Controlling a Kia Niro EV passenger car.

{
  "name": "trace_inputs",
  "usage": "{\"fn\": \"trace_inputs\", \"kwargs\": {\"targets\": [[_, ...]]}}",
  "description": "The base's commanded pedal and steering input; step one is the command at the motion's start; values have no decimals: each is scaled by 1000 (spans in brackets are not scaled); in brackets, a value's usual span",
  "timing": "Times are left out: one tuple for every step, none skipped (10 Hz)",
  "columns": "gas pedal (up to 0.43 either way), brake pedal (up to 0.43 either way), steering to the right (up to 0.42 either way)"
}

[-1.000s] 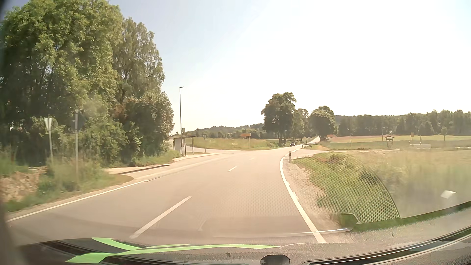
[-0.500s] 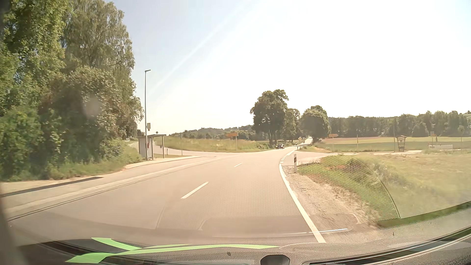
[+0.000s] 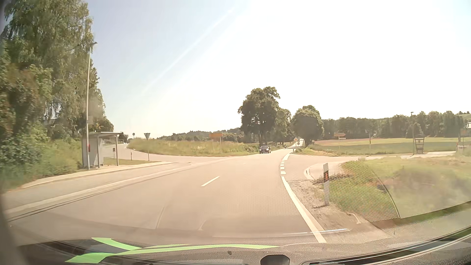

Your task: Follow the waypoints while adhering to traffic rules and regulations

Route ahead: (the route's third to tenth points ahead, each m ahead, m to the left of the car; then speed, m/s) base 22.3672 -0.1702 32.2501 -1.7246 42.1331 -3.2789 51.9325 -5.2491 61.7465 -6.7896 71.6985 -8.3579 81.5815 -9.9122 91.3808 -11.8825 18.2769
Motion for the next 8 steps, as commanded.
{"fn": "trace_inputs", "kwargs": {"targets": [[169,0,20],[177,0,20],[177,0,20],[177,0,20],[177,0,20],[189,0,20],[177,0,20],[169,0,17]]}}
